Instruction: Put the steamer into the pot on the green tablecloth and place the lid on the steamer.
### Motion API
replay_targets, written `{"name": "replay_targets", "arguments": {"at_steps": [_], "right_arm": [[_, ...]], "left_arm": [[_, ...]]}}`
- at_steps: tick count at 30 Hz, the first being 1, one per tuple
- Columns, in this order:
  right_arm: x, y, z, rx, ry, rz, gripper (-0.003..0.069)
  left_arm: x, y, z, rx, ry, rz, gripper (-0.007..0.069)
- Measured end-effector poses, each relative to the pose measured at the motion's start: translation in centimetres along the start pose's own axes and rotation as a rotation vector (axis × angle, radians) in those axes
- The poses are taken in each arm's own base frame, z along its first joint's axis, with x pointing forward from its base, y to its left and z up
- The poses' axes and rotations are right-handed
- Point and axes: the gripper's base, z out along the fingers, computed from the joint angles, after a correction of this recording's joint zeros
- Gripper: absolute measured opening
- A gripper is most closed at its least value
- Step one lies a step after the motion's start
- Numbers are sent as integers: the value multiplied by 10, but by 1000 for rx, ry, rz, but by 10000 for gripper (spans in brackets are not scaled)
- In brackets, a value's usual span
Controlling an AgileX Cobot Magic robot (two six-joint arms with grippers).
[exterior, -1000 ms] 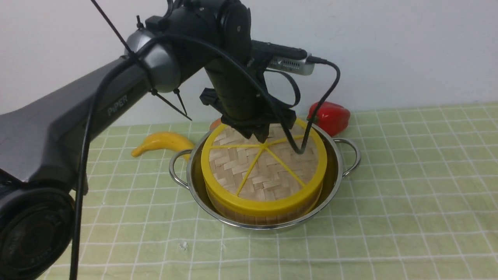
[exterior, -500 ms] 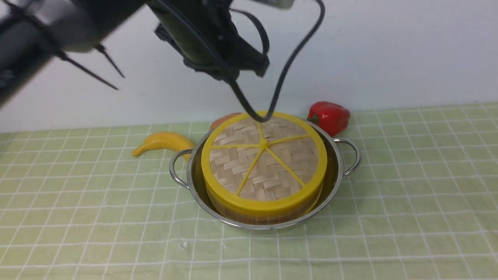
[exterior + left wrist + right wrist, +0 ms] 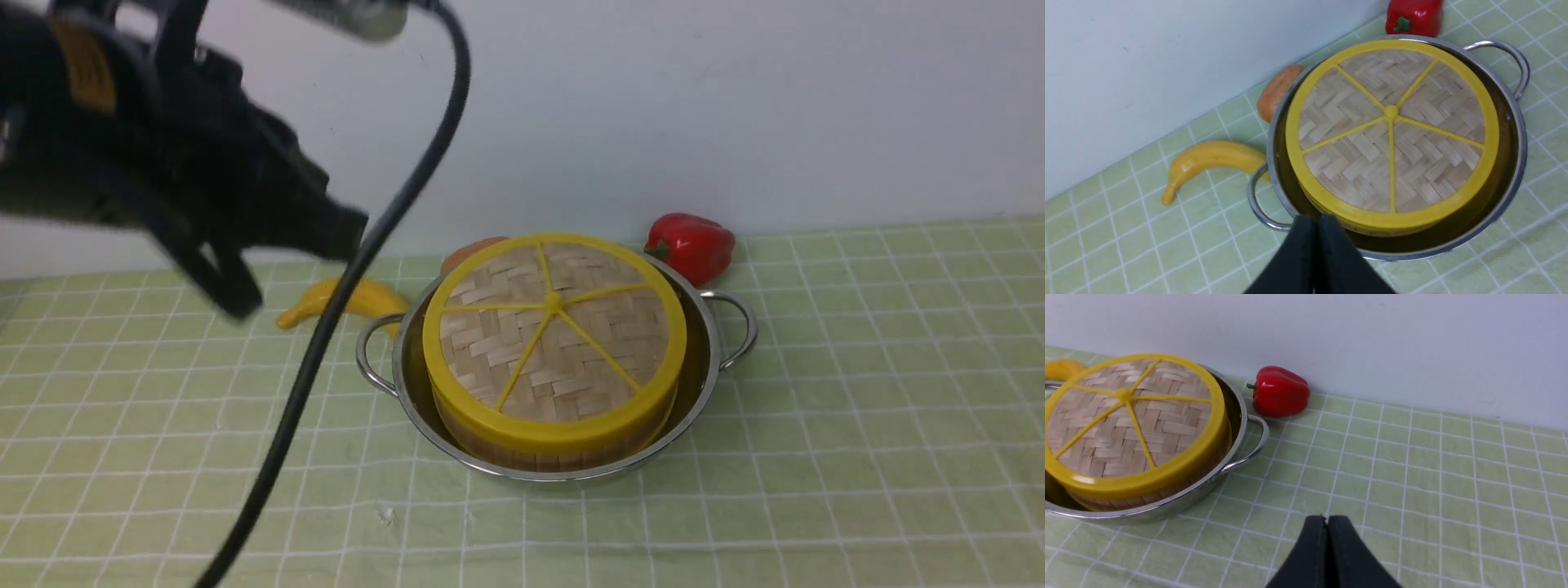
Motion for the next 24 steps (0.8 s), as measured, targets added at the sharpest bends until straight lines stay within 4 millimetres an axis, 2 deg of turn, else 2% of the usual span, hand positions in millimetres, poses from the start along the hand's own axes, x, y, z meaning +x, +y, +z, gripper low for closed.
{"name": "replay_targets", "arguments": {"at_steps": [4,8,13,20,24], "right_arm": [[0,2,0,-26,-1,48,-13],[1,6,0,-69,12,110,-10],[1,10,-1,-107,23,155,-3],[2,12,-1,-128,30,178,3],[1,12,-1,-128,27,179,8]], "left_arm": [[47,-9,5,46,-26,-40,-22],[69,-13,-9,93,-35,-99,-20],[78,-16,-28,140,-47,-148,-12],[79,-15,-30,139,-52,-148,-8],[87,-5,-29,22,-57,-29,1]]}}
